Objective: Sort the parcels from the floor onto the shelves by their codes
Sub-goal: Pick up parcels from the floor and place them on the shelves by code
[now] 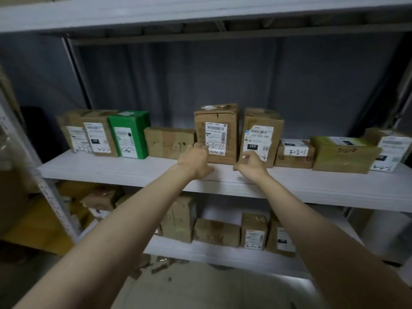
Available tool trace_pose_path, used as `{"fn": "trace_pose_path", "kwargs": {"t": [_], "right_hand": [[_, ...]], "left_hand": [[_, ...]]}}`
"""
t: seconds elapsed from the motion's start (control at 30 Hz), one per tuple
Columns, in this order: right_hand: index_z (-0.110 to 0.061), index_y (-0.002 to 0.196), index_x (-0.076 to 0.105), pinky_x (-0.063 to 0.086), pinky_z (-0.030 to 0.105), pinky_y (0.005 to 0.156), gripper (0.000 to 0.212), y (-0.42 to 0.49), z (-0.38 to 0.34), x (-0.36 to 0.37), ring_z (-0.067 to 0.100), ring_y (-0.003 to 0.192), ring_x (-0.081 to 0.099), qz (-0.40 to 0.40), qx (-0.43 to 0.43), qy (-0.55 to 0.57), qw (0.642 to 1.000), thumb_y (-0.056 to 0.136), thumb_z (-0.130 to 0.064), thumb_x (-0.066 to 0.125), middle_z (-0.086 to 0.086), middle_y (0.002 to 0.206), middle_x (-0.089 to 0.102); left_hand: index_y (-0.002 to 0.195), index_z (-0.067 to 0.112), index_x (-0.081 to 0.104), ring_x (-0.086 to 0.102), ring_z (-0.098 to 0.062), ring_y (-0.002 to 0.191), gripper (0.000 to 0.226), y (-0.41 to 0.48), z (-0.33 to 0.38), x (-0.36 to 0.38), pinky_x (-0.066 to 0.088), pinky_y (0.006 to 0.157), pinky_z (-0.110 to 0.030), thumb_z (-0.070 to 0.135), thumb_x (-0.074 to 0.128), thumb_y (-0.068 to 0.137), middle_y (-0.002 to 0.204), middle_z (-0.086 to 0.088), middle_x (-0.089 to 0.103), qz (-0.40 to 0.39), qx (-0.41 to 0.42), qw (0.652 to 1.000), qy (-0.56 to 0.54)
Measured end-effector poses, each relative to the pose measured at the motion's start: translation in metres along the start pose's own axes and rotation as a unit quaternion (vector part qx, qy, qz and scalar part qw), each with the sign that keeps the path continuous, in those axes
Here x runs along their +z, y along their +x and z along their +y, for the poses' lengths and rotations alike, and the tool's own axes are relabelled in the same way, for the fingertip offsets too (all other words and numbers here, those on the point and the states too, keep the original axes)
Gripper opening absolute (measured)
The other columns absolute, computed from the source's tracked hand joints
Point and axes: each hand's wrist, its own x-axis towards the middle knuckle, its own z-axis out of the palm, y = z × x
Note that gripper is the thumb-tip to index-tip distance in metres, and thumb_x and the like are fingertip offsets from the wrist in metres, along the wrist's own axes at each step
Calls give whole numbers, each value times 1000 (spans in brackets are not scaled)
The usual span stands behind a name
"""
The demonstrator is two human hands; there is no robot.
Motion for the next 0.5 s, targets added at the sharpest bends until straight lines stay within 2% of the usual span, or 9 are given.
{"fn": "trace_pose_path", "kwargs": {"t": [0.07, 0.2, 0.3, 0.5], "right_hand": [[-7, 140, 42, 40, 20, 77, 59, -8, -10, 25, 18, 109, 50, 1, 1, 0, 1000, 87, -8, 68, 2, 121, 51], [-12, 140, 43, 38, 26, 94, 62, -27, -21, 66, 24, 128, 47, 1, 15, 8, 1000, 85, -15, 70, 6, 140, 49], [-14, 142, 42, 42, 35, 104, 65, -40, -25, 87, 26, 130, 47, 11, 36, 31, 999, 85, -17, 71, 8, 144, 46], [-14, 140, 43, 46, 33, 95, 60, -68, -36, 107, 24, 123, 51, 56, 43, 67, 995, 85, -14, 69, 8, 140, 50]], "left_hand": [[134, 13, 46, 38, -31, 129, 55, -5, -26, 0, 41, 98, -40, 40, 61, 89, 135, -12, 49, -6, 4, 1000, -4], [129, 9, 52, 42, -33, 126, 52, -19, -74, 4, 43, 97, -41, 41, 62, 90, 134, -15, 51, -24, -4, 999, -28], [135, 8, 49, 41, -34, 129, 56, -32, -101, 8, 42, 102, -43, 39, 63, 90, 139, -17, 48, -32, 3, 998, -57], [136, 10, 49, 43, -31, 128, 56, -49, -122, 3, 43, 102, -40, 36, 65, 89, 141, -14, 46, -10, 60, 993, -99]]}}
